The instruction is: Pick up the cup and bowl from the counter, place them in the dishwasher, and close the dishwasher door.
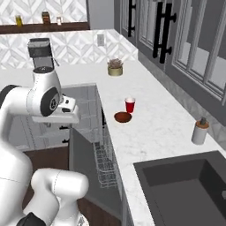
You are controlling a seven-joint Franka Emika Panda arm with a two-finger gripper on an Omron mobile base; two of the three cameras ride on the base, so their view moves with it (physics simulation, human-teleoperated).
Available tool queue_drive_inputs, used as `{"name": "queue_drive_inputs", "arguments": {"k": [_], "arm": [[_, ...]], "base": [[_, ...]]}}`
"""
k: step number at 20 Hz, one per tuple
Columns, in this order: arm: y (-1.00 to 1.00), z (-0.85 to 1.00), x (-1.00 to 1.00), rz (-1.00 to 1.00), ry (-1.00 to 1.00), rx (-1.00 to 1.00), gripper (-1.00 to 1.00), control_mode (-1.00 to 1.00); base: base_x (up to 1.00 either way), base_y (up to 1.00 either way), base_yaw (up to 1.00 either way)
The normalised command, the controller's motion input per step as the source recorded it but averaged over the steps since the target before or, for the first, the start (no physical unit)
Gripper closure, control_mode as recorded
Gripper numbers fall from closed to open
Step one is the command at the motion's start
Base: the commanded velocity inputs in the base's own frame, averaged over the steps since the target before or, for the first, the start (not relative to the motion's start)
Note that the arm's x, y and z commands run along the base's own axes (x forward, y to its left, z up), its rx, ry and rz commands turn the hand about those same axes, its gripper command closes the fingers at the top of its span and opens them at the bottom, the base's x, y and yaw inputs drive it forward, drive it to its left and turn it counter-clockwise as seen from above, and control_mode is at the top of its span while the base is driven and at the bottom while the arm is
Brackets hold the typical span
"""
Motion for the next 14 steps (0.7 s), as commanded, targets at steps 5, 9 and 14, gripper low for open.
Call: {"name": "queue_drive_inputs", "arguments": {"k": [5,9,14], "arm": [[0.0,0.0,0.0,0.0,0.0,0.0,-1.0,1.0],[0.0,0.0,0.0,0.0,0.0,0.0,-1.0,1.0],[0.0,0.0,0.0,0.0,0.0,0.0,-1.0,1.0]], "base": [[0.26,-0.1,0.01],[0.35,-0.11,-0.24],[0.36,-0.02,-0.31]]}}
